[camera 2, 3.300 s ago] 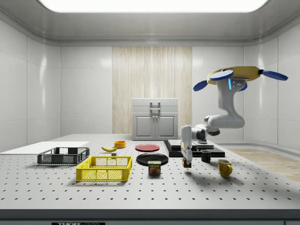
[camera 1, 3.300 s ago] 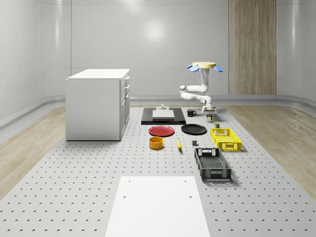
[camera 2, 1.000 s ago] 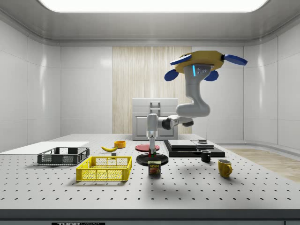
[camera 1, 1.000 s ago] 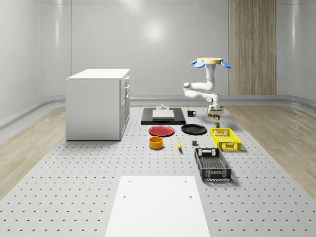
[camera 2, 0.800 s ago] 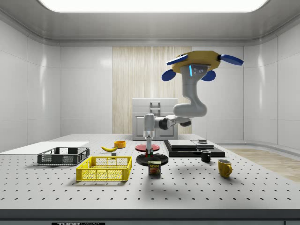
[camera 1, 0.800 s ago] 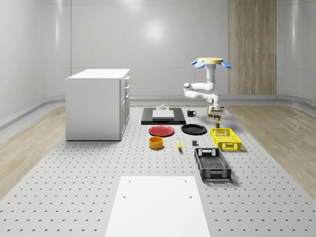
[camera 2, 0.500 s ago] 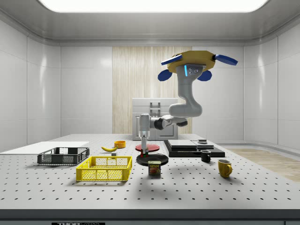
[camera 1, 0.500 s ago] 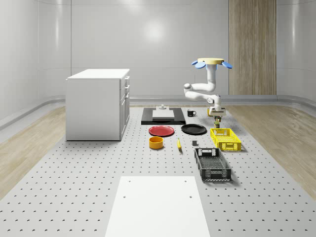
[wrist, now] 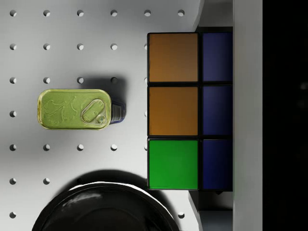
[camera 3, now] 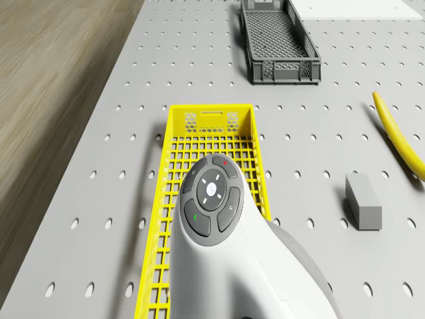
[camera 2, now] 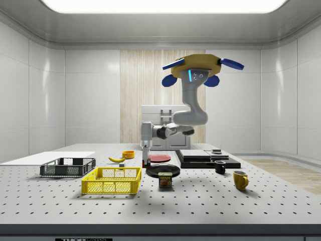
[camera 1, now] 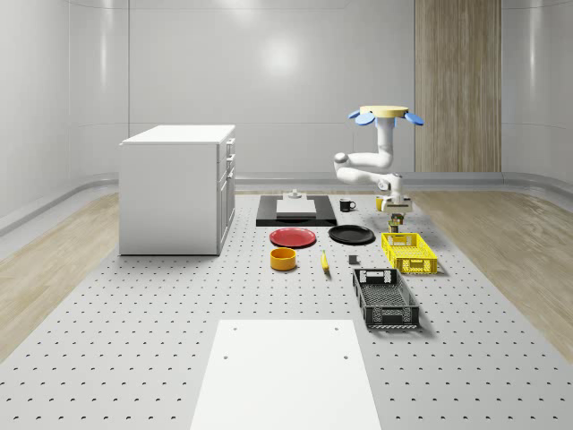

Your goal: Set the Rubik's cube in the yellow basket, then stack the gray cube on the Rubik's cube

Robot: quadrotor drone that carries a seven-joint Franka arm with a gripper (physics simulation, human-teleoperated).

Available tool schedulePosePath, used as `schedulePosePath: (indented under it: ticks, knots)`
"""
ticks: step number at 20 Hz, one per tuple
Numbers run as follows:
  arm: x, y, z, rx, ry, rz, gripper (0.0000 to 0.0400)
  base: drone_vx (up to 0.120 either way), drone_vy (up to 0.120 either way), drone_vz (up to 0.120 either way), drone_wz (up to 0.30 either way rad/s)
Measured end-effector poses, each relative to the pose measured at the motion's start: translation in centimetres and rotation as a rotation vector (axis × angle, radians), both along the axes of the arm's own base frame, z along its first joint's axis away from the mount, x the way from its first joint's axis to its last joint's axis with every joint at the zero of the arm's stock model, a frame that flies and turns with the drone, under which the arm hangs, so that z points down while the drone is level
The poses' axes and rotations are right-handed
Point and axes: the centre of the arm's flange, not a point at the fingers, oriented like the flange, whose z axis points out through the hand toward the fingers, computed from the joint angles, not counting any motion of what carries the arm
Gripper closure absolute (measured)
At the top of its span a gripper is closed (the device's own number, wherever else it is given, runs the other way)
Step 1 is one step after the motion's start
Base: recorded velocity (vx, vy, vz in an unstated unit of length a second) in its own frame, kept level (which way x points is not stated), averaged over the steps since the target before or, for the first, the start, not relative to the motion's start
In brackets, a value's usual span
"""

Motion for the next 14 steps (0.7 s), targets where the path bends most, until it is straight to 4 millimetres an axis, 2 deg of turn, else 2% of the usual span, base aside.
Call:
schedulePosePath:
  ticks: [3,14]
  knots:
    - [0.0,0.0,0.0,0.0,0.0,0.0,0.0075,0.12,-0.067,0.0,0.0]
    - [0.0,0.0,0.0,0.0,0.0,0.0,0.0075,0.12,0.0,0.0,0.0]
